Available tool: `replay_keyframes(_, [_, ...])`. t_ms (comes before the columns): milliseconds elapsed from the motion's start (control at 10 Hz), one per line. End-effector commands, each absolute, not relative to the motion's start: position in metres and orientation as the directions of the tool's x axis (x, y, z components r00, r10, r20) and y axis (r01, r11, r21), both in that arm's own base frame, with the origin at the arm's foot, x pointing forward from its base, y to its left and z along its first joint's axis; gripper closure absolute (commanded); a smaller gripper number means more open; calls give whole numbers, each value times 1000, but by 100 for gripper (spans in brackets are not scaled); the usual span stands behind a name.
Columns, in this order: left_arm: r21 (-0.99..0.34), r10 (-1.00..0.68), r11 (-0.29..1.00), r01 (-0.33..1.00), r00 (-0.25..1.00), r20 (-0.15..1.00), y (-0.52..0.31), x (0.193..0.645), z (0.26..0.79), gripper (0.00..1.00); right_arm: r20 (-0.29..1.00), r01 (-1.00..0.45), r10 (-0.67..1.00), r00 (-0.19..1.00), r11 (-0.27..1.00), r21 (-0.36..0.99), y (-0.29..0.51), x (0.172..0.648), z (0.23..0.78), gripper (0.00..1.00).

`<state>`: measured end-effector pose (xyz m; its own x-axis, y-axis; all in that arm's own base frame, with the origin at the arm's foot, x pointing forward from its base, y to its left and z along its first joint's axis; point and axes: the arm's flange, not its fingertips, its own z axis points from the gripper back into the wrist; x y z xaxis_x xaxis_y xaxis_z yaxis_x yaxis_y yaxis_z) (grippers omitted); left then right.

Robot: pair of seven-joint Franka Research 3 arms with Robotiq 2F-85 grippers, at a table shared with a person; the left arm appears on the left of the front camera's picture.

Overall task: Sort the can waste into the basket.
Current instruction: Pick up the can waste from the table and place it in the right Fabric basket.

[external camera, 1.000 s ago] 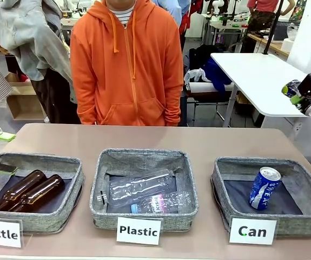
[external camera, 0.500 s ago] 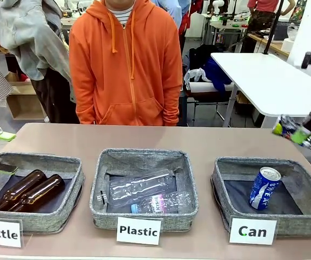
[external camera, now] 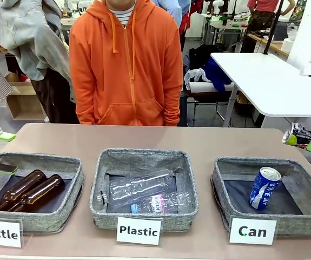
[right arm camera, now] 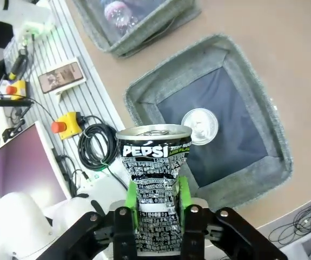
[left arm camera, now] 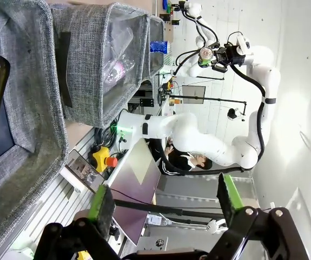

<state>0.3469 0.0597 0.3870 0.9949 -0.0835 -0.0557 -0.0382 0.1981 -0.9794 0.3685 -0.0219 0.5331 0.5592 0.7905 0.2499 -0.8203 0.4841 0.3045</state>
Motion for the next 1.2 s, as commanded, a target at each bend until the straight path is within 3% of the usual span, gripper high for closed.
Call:
replay_keyframes(0, [-984,-82,179,-19,996,-34,60,347,388,0,291,-820,770,567,494,290,-21,370,528,9])
replay_keyframes(100, [-984,-82,179,-19,996,-34,60,347,388,0,293,-816,765,574,502,286,-22,371,529,0])
replay_keyframes(200, [-984,-82,179,-19,996,-34,60,347,388,0,302,-812,756,581,509,286,-22,373,529,5])
replay_keyframes(300, [-984,-82,179,-19,996,-34,60,347,388,0,305,-809,751,585,516,282,-23,373,529,0])
replay_keyframes(900, [-984,-82,179,-19,996,-34,60,347,388,0,355,-779,696,624,519,352,-26,380,529,0])
replay_keyframes(1000, [-984,-82,179,-19,996,-34,60,347,388,0,382,-690,577,722,554,466,-24,387,536,0])
replay_keyframes(1100, [-984,-82,179,-19,996,-34,60,347,388,0,371,-482,310,876,609,630,-19,400,544,0])
